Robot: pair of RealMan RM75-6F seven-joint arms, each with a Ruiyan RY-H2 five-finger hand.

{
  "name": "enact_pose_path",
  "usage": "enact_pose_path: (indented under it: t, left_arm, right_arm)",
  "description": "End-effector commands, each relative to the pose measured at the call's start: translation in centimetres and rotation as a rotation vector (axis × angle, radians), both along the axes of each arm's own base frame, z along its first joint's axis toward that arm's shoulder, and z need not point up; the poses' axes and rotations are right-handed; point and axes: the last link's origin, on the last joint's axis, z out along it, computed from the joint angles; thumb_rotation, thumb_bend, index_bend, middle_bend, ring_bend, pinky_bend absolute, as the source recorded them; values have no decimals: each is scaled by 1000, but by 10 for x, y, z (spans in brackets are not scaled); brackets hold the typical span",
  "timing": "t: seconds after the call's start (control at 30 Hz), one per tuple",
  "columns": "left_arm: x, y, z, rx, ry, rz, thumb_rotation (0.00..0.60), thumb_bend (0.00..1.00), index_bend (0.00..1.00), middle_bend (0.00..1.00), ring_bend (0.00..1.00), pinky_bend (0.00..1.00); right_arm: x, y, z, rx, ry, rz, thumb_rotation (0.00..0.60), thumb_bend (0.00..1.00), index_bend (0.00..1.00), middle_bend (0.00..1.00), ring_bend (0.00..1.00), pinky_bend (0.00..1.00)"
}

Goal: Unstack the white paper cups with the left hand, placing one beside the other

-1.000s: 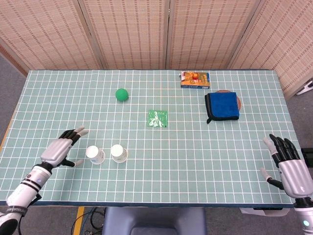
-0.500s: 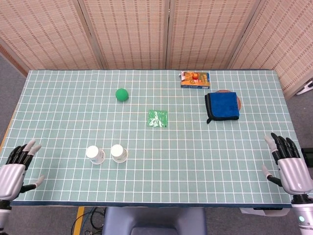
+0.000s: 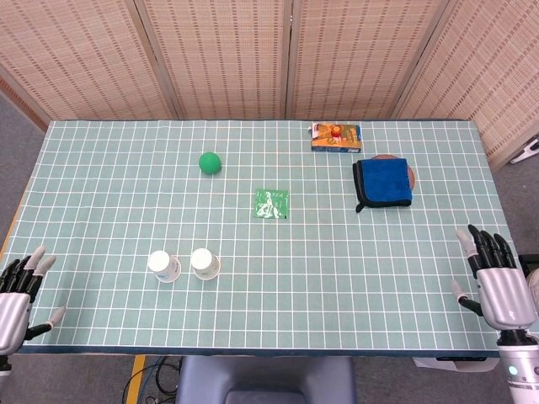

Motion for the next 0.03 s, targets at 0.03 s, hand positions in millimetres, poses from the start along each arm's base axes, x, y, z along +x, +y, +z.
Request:
enact_pose_path:
  t: [0.03]
  left_arm:
    - [0, 1, -1, 6, -7, -6, 600, 266, 0, 0, 0, 0]
  right_arm:
    - [-1, 0, -1, 5, 1, -2, 600, 295, 0, 0, 0, 0]
